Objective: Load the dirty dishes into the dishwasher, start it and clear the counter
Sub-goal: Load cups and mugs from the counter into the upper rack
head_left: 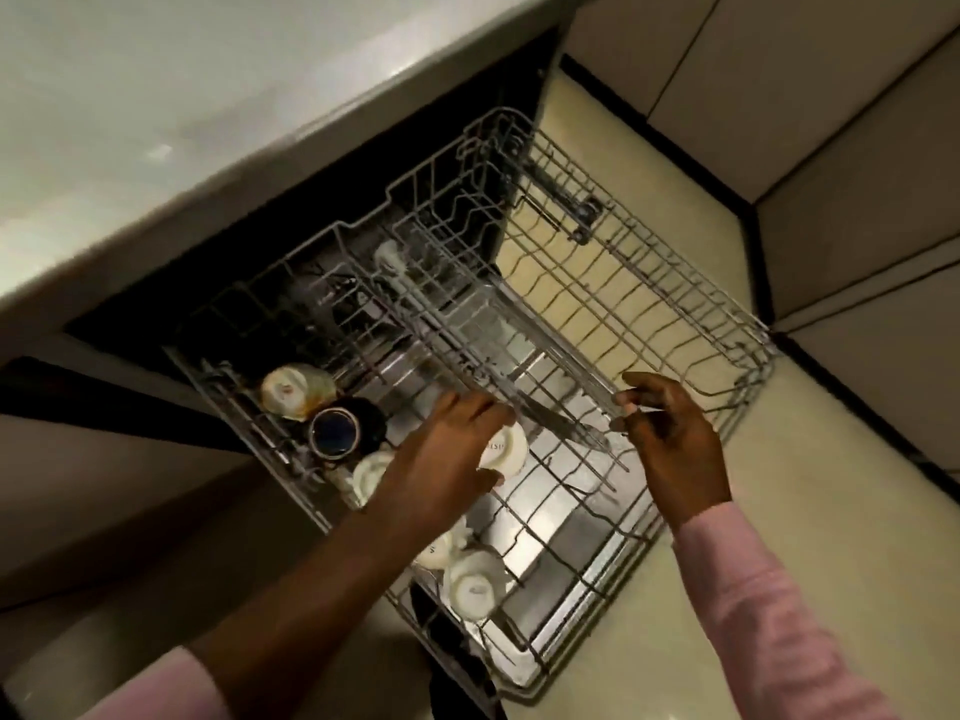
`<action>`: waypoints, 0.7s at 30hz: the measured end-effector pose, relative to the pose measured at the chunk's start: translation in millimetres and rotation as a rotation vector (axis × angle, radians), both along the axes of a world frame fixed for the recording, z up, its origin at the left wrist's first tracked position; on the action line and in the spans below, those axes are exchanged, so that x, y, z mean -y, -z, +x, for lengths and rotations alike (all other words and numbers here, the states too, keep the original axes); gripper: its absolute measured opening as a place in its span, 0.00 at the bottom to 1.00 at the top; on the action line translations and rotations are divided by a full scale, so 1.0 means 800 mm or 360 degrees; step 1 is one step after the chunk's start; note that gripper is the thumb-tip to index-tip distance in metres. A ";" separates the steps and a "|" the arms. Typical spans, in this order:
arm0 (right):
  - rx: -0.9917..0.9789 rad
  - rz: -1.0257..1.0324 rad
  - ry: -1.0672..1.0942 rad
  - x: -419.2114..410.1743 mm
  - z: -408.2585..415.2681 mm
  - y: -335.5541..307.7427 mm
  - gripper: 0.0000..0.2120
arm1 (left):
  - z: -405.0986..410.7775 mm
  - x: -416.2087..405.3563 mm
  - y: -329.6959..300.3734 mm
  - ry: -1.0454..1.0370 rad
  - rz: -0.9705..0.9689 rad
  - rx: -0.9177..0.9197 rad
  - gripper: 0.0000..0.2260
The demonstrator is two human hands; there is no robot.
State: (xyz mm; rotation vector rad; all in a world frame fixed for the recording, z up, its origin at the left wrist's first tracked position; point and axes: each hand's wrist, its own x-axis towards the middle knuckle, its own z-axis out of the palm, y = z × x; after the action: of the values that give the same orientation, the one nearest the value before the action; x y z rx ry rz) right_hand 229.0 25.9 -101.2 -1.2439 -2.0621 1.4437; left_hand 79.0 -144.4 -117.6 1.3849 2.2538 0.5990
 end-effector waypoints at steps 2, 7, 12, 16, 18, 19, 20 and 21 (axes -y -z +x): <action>0.0004 -0.0017 0.0007 0.008 0.012 0.004 0.13 | 0.017 -0.005 0.010 0.0074 -0.0081 -0.0024 0.27; 0.0017 -0.0085 -0.0012 0.027 0.039 0.018 0.13 | 0.033 -0.017 0.034 0.0160 -0.0225 -0.0102 0.26; 0.0059 -0.0109 0.0008 0.037 0.056 0.028 0.14 | 0.047 -0.022 0.023 0.0262 -0.0157 -0.0160 0.25; 0.0071 -0.0113 0.0054 0.041 0.061 0.034 0.14 | 0.066 -0.034 -0.001 0.0180 0.0054 -0.0026 0.25; 0.0070 -0.0122 0.0065 0.043 0.060 0.035 0.14 | 0.081 -0.041 0.004 0.0287 0.0009 -0.0086 0.26; 0.0073 -0.0120 0.0062 0.044 0.060 0.036 0.14 | 0.088 -0.042 0.012 0.0339 -0.0050 -0.0119 0.25; 0.0074 -0.0112 0.0051 0.044 0.060 0.036 0.15 | 0.093 -0.042 0.024 0.0369 -0.0116 -0.0150 0.25; 0.0076 -0.0104 0.0040 0.044 0.060 0.036 0.15 | 0.098 -0.040 0.038 0.0383 -0.0185 -0.0182 0.25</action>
State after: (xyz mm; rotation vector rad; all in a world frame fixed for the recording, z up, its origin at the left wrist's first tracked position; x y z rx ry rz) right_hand 276.9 -9.2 -130.1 -1.3373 -2.0378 1.4950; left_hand 157.5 -112.1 -147.7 1.6350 2.1249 0.3114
